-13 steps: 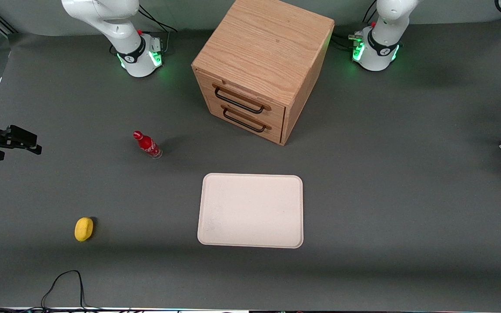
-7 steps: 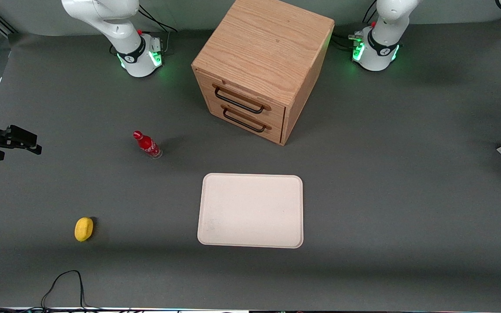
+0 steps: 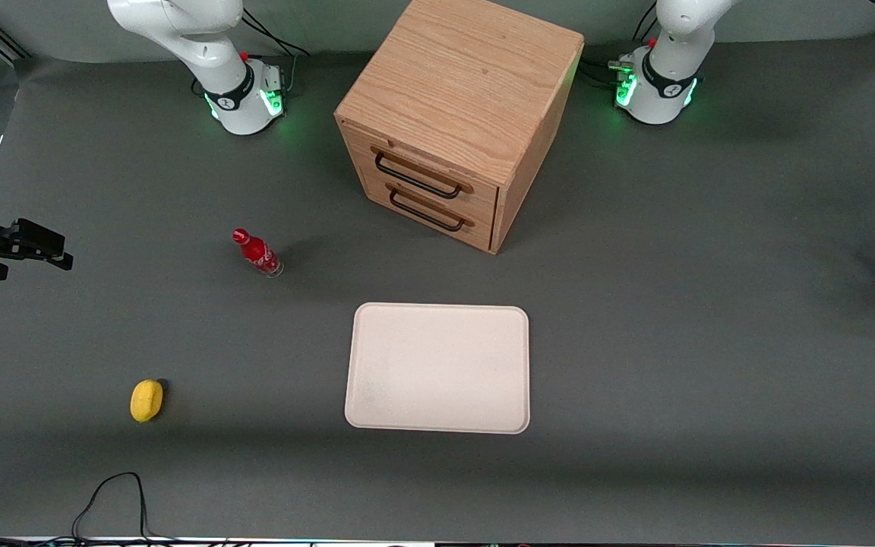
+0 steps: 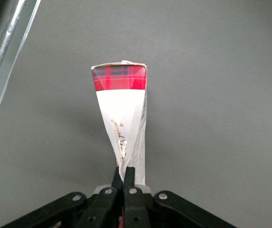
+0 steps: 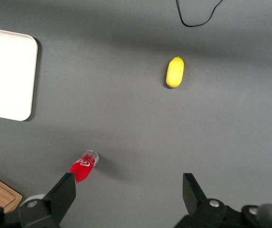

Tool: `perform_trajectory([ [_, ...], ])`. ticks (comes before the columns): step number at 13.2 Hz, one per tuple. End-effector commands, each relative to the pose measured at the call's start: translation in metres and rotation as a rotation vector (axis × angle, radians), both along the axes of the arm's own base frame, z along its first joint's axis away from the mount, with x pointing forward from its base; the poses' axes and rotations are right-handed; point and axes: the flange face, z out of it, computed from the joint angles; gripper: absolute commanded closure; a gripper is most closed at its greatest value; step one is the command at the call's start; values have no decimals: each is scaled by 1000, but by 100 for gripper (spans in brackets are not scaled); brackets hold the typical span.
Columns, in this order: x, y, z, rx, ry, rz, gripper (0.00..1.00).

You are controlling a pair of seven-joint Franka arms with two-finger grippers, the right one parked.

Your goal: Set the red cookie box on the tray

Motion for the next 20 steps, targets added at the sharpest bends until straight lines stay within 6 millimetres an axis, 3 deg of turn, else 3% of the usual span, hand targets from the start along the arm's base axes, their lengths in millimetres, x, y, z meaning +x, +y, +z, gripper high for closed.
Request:
perform_trajectory([
  [1,19,-42,78,17,68,-34,100],
  [3,30,-86,105,-21,109,-101,100],
  [4,38,-120,111,-52,141,-150,100],
  [7,74,-249,132,-86,183,-316,100],
  [9,96,-356,132,-76,197,-303,100],
  [11,114,-482,129,-38,168,-391,100],
  [13,136,-565,111,-29,121,-444,100],
  [15,148,-635,94,-33,55,-484,100],
  [18,151,-722,55,-62,-54,-462,100],
  [20,149,-762,25,-77,-87,-463,100],
])
